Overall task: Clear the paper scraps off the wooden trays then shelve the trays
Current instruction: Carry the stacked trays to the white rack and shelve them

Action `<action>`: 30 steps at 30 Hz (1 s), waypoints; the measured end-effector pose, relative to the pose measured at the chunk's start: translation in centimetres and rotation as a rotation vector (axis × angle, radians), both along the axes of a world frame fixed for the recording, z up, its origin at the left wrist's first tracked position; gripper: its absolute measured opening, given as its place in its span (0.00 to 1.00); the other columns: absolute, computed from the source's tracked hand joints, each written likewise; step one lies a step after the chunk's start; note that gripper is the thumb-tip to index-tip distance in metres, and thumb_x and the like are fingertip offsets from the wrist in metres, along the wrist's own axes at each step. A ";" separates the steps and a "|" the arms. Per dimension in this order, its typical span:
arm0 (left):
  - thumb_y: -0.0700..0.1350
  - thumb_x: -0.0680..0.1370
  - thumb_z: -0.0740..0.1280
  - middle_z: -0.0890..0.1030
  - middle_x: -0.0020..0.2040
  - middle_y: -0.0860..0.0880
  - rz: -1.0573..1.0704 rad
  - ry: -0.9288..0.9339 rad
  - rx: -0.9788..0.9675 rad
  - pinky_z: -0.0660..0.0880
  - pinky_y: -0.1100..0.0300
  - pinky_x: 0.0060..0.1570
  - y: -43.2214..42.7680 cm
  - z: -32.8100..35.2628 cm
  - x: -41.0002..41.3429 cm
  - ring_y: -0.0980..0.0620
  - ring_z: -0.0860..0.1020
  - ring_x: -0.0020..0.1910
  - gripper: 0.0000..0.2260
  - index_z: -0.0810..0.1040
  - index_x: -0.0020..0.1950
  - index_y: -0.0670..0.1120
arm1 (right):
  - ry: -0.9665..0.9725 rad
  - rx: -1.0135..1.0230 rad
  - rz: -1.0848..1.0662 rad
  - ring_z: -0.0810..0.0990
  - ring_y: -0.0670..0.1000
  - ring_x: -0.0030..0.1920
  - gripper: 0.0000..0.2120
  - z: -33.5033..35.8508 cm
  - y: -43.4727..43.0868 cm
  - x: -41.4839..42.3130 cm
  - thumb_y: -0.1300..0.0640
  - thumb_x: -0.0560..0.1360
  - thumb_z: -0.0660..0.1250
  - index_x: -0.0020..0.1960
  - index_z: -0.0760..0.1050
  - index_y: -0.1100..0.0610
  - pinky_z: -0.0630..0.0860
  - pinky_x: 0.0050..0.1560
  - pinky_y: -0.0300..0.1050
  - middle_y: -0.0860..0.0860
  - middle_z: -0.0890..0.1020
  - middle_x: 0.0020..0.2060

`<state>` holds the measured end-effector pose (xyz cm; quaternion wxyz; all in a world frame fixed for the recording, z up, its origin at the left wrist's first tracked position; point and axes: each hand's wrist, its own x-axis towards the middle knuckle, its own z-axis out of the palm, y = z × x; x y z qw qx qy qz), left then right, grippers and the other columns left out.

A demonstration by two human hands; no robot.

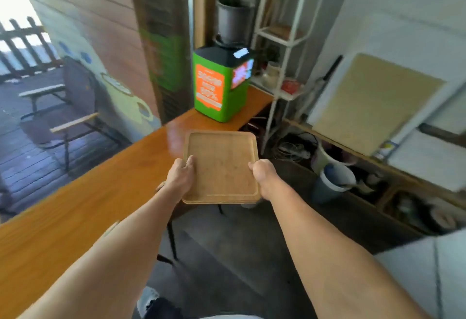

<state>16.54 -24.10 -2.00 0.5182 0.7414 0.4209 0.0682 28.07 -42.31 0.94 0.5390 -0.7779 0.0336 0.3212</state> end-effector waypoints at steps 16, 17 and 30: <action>0.59 0.81 0.53 0.75 0.51 0.48 -0.412 0.064 -0.035 0.68 0.53 0.45 -21.4 -1.8 22.1 0.51 0.74 0.42 0.19 0.71 0.59 0.45 | 0.056 -0.112 -0.452 0.67 0.60 0.73 0.27 -1.6 -24.0 14.0 0.49 0.83 0.58 0.78 0.59 0.60 0.65 0.71 0.56 0.57 0.66 0.76; 0.59 0.81 0.53 0.75 0.52 0.48 -0.419 0.068 -0.036 0.68 0.53 0.46 -21.9 -2.2 23.9 0.49 0.74 0.45 0.20 0.70 0.60 0.45 | 0.055 -0.138 -0.455 0.67 0.61 0.73 0.28 -2.0 -24.4 15.7 0.48 0.83 0.58 0.79 0.59 0.59 0.65 0.70 0.56 0.57 0.65 0.76; 0.59 0.82 0.52 0.74 0.62 0.43 -0.450 0.111 -0.009 0.68 0.53 0.48 -23.3 -1.4 54.6 0.47 0.72 0.49 0.25 0.67 0.69 0.43 | 0.082 -0.187 -0.473 0.73 0.62 0.66 0.24 -1.4 -25.8 46.1 0.49 0.83 0.56 0.77 0.62 0.59 0.70 0.68 0.61 0.59 0.73 0.68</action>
